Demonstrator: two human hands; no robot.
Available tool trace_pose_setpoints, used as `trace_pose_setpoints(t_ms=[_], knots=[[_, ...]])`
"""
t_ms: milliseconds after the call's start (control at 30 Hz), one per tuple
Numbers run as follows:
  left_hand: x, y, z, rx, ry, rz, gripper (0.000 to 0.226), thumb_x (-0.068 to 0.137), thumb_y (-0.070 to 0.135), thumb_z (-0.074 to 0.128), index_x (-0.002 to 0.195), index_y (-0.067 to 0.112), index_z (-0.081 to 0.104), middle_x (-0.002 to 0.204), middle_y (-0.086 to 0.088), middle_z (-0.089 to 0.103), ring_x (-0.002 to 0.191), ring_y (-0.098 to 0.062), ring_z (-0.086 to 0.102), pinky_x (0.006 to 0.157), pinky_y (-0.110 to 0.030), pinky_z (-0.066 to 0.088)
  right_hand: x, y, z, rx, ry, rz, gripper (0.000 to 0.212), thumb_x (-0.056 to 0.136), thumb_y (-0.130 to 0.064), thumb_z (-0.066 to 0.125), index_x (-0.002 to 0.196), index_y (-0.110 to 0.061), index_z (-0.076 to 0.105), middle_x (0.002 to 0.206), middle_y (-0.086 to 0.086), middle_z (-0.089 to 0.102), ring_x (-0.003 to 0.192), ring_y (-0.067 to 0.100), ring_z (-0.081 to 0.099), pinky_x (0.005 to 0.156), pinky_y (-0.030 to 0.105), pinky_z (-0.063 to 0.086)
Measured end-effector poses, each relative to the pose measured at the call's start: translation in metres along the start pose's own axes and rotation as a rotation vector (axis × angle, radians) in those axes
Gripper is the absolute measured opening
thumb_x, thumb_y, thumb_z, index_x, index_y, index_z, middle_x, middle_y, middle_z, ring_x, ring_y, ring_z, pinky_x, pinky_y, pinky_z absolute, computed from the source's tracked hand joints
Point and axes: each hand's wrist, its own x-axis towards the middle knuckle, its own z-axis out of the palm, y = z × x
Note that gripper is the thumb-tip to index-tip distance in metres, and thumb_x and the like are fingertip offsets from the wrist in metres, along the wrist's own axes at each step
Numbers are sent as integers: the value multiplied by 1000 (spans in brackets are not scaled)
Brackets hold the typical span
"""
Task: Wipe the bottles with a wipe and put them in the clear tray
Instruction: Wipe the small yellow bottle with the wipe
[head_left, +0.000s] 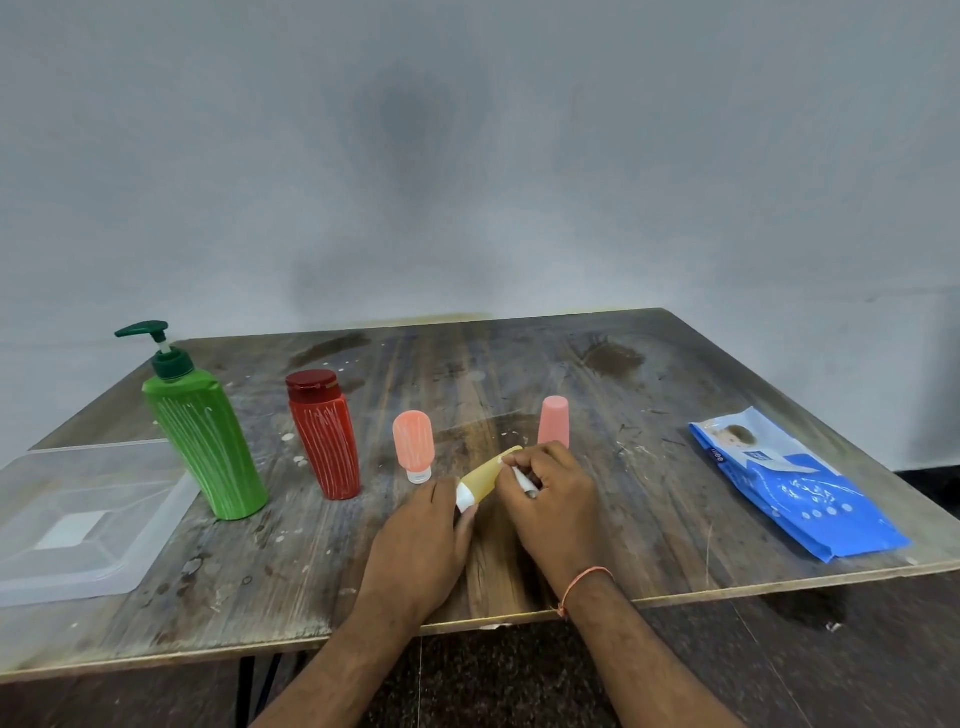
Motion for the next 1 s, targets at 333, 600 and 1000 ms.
trace_pose_setpoints(t_ms=[333, 600, 1000], knots=[[-1, -1, -1, -28, -2, -16, 25, 107, 49, 40, 119, 31, 52, 104, 11, 61, 85, -8, 57, 74, -26, 50, -2, -1, 1, 72, -174, -161, 5, 89, -23, 78, 93, -23, 81, 95, -19, 67, 84, 10, 69, 71, 36, 59], [0, -2, 1, -1, 2, -14, 29, 107, 56, 37, 120, 33, 50, 99, 13, 59, 81, -7, 56, 69, -25, 48, 0, 0, 0, 23, -50, -81, 5, 93, -18, 77, 95, -23, 79, 101, -20, 64, 94, 6, 67, 80, 27, 57], [2, -5, 0, -67, 4, -6, 19, 106, 51, 42, 105, 33, 51, 91, 13, 57, 79, -8, 55, 70, -29, 49, -2, 0, 5, 54, -155, -179, 9, 86, -21, 77, 92, -21, 83, 93, -18, 67, 85, 3, 68, 72, 30, 58]])
